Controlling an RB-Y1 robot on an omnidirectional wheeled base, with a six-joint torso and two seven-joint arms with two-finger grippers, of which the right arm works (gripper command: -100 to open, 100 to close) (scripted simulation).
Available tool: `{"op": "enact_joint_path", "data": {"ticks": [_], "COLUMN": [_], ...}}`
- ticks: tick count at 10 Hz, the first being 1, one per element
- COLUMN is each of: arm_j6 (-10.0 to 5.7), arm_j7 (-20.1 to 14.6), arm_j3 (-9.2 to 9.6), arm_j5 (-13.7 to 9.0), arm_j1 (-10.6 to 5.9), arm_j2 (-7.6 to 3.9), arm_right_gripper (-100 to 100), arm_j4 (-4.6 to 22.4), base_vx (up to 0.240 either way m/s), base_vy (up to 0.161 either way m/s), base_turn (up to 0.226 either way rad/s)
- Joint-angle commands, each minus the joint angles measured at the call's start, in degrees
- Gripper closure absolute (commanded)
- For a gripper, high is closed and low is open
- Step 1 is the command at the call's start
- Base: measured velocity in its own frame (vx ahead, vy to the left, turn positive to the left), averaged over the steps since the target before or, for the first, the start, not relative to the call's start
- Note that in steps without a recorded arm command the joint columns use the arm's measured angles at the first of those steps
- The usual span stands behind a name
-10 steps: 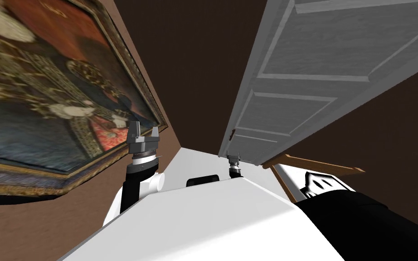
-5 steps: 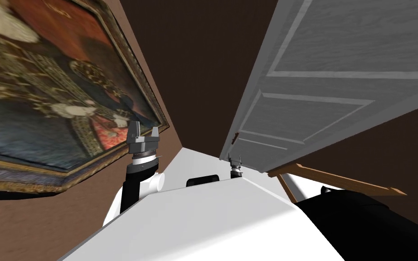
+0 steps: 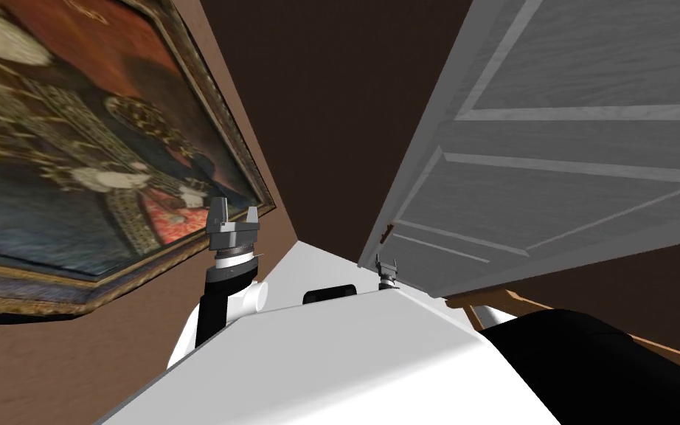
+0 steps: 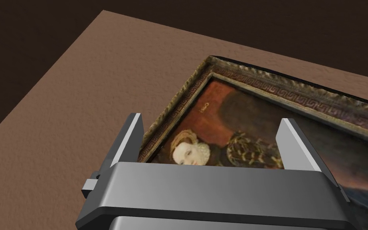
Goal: Pull the door open
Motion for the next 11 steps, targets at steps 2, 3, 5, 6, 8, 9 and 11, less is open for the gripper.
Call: {"op": "enact_joint_path", "data": {"ticks": [2,3,5,6,8,9,11], "arm_j6": [-1.67,-2.38,-2.62,-2.49,-2.28,-2.16,-1.91], "arm_j7": [-2.4,-3.5,-3.7,-6.0,-7.6,-8.5,-10.5], "arm_j3": [0.82,1.16,1.30,0.86,0.51,0.30,-0.13], "arm_j5": [-2.5,-3.6,-3.7,-3.8,-3.8,-3.9,-3.9], "arm_j1": [0.02,-0.05,0.18,-0.40,-0.83,-1.07,-1.60], "arm_j2": [-0.68,-0.96,-1.10,-2.42,-3.40,-3.97,-5.17], "arm_right_gripper": [-100,-100,-100,-100,-100,-100,-100], "arm_j4": [2.4,3.6,3.7,5.4,6.6,7.3,8.7], "base_vx": [0.132,0.148,0.105,0.092,0.136,0.117,0.100], "base_vy": [-0.131,-0.108,-0.086,-0.002,0.000,0.001,-0.003], "base_turn": [0.131,0.139,0.057,0.003,0.004,0.006,0.003]}}
